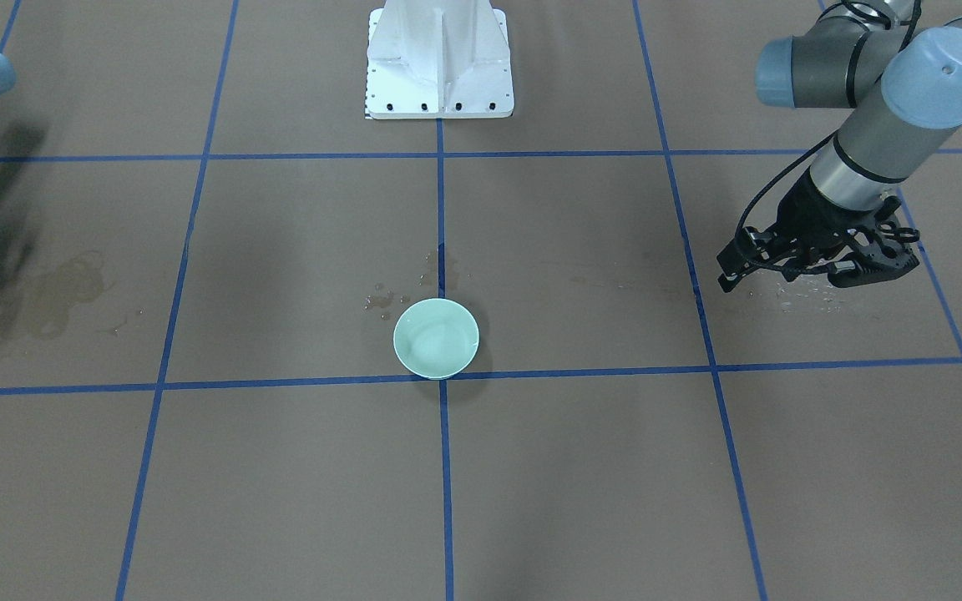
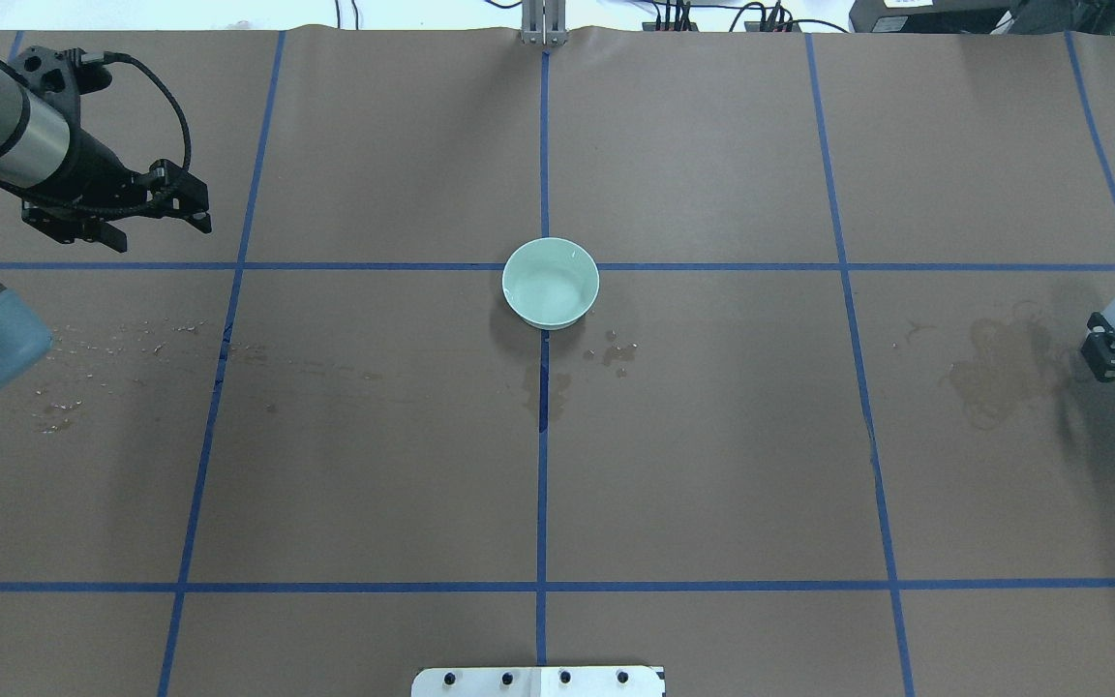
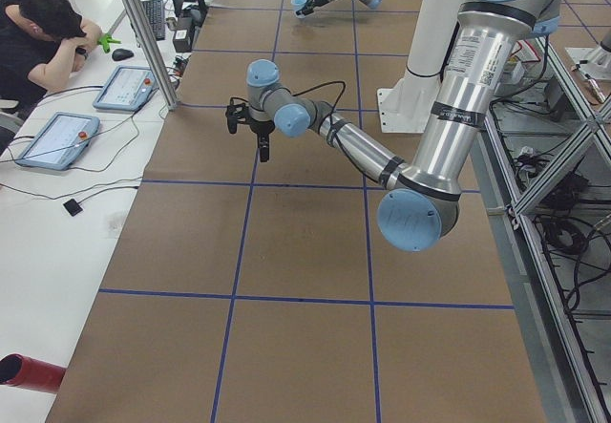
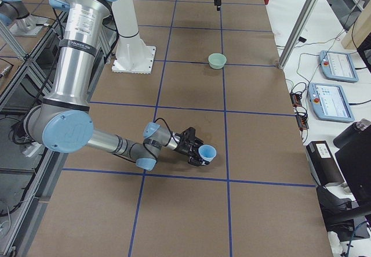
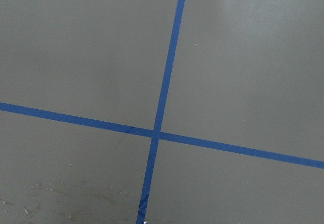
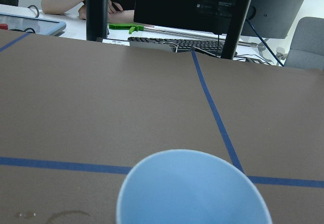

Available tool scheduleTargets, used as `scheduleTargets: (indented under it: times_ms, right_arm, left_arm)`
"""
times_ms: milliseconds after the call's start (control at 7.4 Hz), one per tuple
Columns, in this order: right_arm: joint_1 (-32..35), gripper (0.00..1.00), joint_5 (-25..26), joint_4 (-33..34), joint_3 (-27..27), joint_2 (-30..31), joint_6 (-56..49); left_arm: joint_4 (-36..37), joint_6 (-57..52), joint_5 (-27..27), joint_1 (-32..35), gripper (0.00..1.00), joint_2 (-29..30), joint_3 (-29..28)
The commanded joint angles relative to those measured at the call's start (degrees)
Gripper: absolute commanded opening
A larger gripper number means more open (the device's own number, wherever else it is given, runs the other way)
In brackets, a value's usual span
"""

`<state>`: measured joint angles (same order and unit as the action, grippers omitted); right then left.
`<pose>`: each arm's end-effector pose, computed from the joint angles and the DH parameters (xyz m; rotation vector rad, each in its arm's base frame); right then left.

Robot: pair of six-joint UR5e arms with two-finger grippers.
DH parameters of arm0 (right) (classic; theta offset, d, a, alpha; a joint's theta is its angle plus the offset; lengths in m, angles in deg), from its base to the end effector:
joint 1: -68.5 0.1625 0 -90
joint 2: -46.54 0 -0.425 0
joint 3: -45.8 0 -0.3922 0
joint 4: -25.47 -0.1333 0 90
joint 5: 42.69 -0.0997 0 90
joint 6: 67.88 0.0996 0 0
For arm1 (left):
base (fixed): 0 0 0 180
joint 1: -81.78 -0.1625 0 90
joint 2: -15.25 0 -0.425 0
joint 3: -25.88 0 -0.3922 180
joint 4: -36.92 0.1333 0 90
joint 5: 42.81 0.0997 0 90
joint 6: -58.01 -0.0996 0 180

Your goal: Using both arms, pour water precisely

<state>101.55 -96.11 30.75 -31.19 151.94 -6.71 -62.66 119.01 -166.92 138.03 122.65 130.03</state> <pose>-0.1916 -0.3545 0.7203 0.9918 -0.5133 0.3792 0.2638 -0.5341 0.3594 0.0526 0.8980 -0.2296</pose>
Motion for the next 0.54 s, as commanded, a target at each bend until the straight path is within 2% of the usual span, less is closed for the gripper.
scheduleTargets:
  times_ms: [0,135,405]
  right_arm:
    - [0.0,0.77,0.2,0.0,0.1,-0.1,-0.2]
    - [0.0,0.98,0.3,-0.1,0.0,-0.1,-0.4]
    - [0.0,0.99,0.5,-0.8,0.1,-0.2,-0.3]
  left_arm:
    - [0.0,0.0,0.0,0.0,1.0,0.1,0.0]
    - [0.0,0.0,0.0,0.0,1.0,0.1,0.0]
    - [0.0,-0.1,0.0,0.0,1.0,0.1,0.0]
